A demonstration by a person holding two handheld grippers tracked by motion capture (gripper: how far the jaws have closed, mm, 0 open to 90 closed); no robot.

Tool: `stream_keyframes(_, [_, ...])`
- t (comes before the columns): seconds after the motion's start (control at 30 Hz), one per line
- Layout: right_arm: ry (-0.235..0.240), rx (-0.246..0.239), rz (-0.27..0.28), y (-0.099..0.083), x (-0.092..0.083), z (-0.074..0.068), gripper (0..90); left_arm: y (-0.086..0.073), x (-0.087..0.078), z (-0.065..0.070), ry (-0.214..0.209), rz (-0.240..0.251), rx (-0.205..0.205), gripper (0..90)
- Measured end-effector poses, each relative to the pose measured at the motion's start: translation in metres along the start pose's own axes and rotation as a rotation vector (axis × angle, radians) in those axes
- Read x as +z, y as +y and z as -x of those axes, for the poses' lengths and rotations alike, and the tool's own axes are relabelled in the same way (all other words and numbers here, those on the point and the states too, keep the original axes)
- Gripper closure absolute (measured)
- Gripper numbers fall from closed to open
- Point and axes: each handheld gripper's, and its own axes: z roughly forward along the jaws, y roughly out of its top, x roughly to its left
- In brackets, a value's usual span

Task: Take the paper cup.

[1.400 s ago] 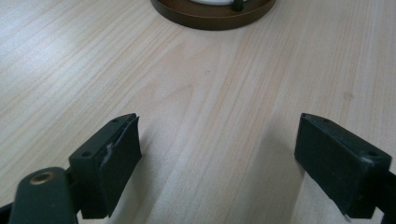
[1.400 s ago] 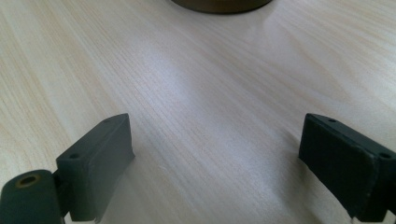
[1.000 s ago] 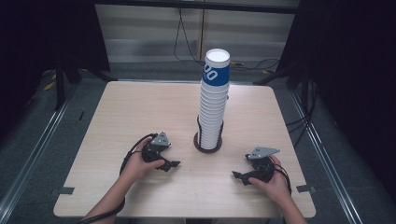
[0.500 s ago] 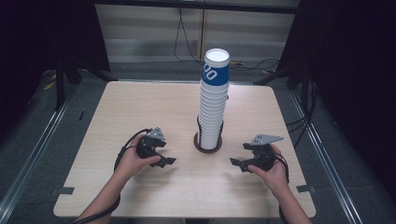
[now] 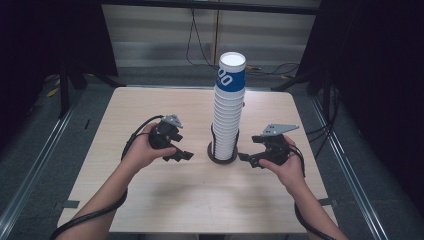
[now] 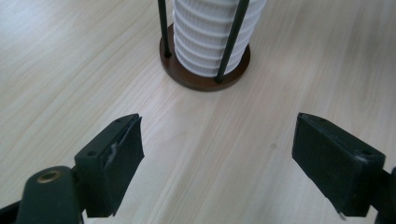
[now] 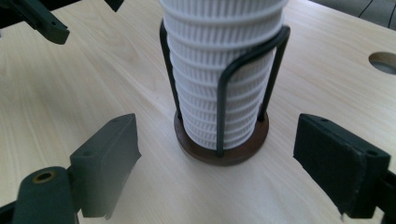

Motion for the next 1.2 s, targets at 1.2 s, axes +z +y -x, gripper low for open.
stream_keyframes(1.2, [0.029, -0.039, 0.095, 0.084, -0.013, 0.0, 13.1, 0.148, -0.07, 0.017, 0.005, 0.094, 0.112, 16.0])
